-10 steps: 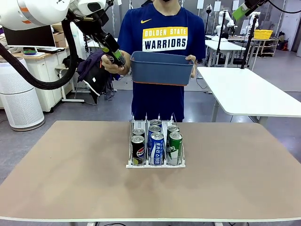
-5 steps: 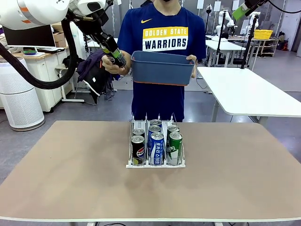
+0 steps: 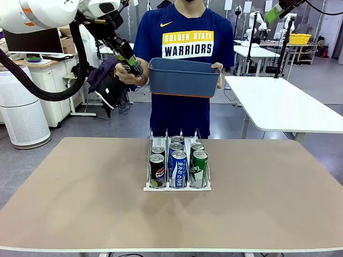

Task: Fill the beverage cans into the dispenser.
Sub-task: Pick up the Pepsi coke handed by the human, then place the picked Pepsi coke in the line of the Automatic Can Dispenser with the same cans.

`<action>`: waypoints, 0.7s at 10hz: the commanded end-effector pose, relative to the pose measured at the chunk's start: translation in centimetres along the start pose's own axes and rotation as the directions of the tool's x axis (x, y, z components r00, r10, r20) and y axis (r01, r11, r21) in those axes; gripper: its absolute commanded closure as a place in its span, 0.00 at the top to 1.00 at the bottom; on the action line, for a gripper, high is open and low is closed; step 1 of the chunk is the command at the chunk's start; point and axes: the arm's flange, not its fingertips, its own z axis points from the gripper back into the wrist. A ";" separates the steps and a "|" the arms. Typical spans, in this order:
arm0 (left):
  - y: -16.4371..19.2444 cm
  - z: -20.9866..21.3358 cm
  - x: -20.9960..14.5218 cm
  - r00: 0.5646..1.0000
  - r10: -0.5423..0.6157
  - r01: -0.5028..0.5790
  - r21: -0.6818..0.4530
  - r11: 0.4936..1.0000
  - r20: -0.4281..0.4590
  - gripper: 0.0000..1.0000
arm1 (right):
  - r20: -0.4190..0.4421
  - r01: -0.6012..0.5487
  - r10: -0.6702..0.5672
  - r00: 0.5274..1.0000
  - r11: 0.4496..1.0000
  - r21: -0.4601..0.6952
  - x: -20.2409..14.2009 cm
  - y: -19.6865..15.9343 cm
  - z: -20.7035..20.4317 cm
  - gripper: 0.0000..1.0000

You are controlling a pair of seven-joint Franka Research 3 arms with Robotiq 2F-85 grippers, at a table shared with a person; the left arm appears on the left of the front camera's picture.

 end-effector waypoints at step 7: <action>0.0 0.0 0.0 1.000 0.000 0.000 0.000 1.000 0.000 0.00 | -0.002 0.001 -0.001 1.000 1.000 0.002 -0.1 0.0 -0.1 1.00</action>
